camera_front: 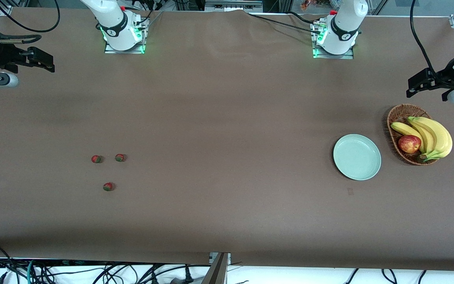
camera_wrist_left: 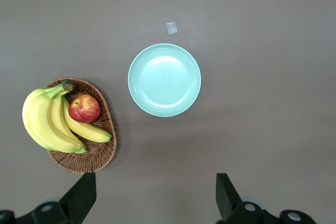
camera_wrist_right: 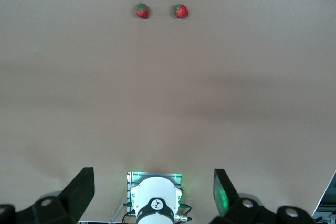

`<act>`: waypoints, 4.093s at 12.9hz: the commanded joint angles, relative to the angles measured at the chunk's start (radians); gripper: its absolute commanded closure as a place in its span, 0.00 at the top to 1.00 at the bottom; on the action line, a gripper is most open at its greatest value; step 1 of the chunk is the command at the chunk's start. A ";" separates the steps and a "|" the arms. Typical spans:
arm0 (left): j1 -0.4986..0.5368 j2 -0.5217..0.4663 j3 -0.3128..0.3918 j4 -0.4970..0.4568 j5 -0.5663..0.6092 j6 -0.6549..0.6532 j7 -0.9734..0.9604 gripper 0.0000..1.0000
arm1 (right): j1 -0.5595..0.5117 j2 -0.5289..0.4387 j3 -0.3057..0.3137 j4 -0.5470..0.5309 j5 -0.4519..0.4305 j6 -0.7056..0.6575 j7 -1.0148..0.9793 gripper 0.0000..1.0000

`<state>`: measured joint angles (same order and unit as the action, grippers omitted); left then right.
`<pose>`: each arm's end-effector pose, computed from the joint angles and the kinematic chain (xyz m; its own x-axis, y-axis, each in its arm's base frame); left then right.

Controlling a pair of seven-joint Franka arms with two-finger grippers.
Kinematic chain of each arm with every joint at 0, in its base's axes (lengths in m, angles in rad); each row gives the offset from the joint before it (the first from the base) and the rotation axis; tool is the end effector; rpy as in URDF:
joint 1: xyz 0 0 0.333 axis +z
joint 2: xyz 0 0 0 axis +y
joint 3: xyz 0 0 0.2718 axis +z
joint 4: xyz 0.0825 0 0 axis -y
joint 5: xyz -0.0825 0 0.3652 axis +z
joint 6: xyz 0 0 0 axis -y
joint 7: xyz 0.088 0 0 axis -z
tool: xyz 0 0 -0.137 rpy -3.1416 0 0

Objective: Collect all strawberries into plate

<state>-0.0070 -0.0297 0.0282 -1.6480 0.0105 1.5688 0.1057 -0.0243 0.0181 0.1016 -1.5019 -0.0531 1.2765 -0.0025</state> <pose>0.5241 0.0127 0.5310 0.9952 -0.0845 -0.0502 -0.0848 -0.9964 -0.0044 0.4995 0.0299 0.5503 0.9686 0.0625 -0.2408 0.0768 -0.9958 0.0506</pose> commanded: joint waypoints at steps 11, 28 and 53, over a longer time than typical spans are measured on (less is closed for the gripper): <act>0.007 -0.004 -0.011 0.008 -0.003 -0.024 -0.004 1.00 | -0.009 0.011 0.004 0.028 0.024 0.011 0.009 1.00; 0.005 -0.004 -0.014 0.011 -0.003 -0.024 -0.006 1.00 | 0.038 0.359 0.014 0.032 0.027 0.280 0.001 1.00; 0.005 -0.004 -0.011 0.016 -0.004 -0.027 -0.004 1.00 | 0.041 0.671 0.006 -0.187 0.015 0.879 -0.016 0.07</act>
<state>-0.0068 -0.0299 0.0215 -1.6442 0.0105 1.5582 0.1056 0.0275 0.6987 0.1028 -1.6705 -0.0369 2.1410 -0.0030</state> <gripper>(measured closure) 0.000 0.568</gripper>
